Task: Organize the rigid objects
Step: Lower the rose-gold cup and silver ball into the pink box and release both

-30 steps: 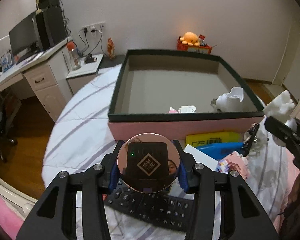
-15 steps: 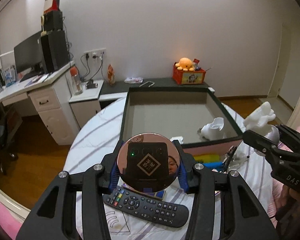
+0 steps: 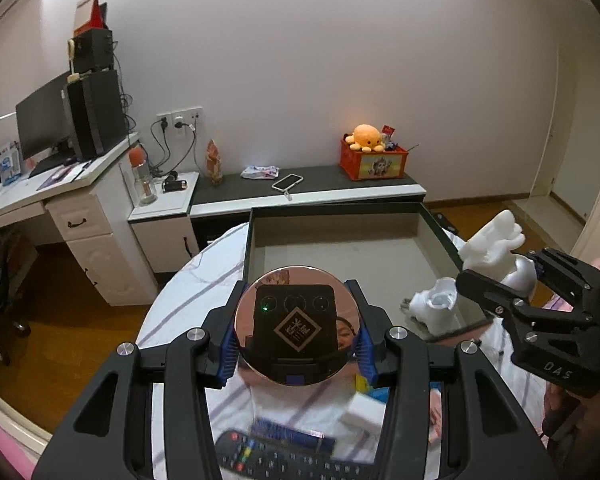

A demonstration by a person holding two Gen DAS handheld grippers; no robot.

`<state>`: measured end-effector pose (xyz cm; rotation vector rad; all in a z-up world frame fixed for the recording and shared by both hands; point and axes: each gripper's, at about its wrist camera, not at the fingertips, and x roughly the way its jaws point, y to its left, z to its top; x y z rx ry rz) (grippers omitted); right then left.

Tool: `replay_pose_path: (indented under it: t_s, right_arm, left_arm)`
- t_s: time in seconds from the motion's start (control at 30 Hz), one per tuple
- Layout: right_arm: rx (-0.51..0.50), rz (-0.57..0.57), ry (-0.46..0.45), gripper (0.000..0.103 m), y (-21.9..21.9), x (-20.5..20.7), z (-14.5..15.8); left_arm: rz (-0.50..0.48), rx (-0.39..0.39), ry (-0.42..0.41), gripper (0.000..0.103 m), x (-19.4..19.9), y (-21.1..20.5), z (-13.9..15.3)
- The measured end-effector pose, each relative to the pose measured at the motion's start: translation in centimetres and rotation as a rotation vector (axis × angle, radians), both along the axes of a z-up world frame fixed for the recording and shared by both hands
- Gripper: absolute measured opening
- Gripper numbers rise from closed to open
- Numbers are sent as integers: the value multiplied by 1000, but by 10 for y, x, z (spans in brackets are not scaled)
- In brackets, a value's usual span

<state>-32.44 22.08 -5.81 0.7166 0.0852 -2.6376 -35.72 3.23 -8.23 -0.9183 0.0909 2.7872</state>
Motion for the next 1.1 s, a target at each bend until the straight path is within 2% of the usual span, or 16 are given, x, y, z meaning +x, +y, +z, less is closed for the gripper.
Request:
replay_pose_path:
  t_s: [0.23,0.47,0.7,0.87,0.9,0.97,1.03,1.1]
  right_arm:
    - [42,-2,-58,49,-12,-48,-12]
    - [97,8,-141,49,-27,-86,-35]
    - [136,21,-204,50,-37,-105,-56]
    - [135,13,-209,50,-38,-106,-62]
    - [133,12,-210,51,-38,-107,-62]
    - [122,2,-199,57,-37,-105,-59]
    - [108,-16,-173,57,-33,-99,-52]
    - [90,-24,-150,65,-29,-92,-43]
  left_arm:
    - [-18,-2,-51,47,-50,10,-19]
    - [-14,-25,-134,47,-83,10,-56]
    - [-11,-33,-185,47,-98,12,-77]
    - [1,-30,-173,48,-97,11,-75]
    - [9,-22,-156,51,-94,10,-72]
    - [23,-2,-130,73,-87,5,-65]
    - [38,14,-88,85,-76,0,-55]
    - [52,17,-42,93,-63,-4,-45]
